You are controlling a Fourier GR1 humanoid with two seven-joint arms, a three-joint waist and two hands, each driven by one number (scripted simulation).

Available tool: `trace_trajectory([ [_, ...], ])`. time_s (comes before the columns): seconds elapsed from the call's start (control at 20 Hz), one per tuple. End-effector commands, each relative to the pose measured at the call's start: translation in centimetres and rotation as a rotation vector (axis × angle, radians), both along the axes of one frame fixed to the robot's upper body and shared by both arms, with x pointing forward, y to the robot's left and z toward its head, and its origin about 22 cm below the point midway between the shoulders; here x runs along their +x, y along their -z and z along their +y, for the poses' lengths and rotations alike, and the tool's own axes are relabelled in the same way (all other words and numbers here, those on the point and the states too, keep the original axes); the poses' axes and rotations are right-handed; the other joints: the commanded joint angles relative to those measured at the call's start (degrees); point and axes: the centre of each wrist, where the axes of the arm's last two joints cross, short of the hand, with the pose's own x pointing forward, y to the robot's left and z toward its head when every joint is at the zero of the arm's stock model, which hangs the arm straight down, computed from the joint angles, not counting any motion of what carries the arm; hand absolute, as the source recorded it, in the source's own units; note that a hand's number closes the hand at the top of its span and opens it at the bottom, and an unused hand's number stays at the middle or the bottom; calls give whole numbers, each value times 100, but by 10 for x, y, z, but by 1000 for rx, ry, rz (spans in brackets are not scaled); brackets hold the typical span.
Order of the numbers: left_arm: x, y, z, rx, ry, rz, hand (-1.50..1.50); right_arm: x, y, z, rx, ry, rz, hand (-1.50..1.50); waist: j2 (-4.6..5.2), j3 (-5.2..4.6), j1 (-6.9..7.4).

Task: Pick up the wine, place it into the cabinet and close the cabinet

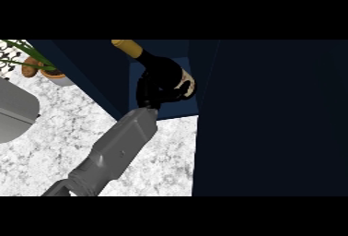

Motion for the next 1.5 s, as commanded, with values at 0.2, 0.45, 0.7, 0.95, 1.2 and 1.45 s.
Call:
trace_trajectory([
  [0.2,2,-11,-11,-68,-40,-3,-150,2,-1,-1,7,19,-9,-150,-1,0,41],
  [0.45,-1,-17,-19,-84,-87,-17,-150,5,2,4,-2,-5,11,-150,9,2,-57],
  [0.7,-2,-4,-10,-53,-112,-3,-150,0,0,2,1,18,-10,-150,11,2,13],
  [0.95,7,-15,-13,75,-102,-28,-150,-2,6,3,-6,-9,4,-150,17,7,27],
  [1.2,12,-25,-20,175,-38,-60,-150,3,9,-1,14,9,3,-150,-3,12,145],
  [1.45,6,-24,-26,173,-44,-117,-150,8,4,4,1,11,6,-150,-3,6,136],
])
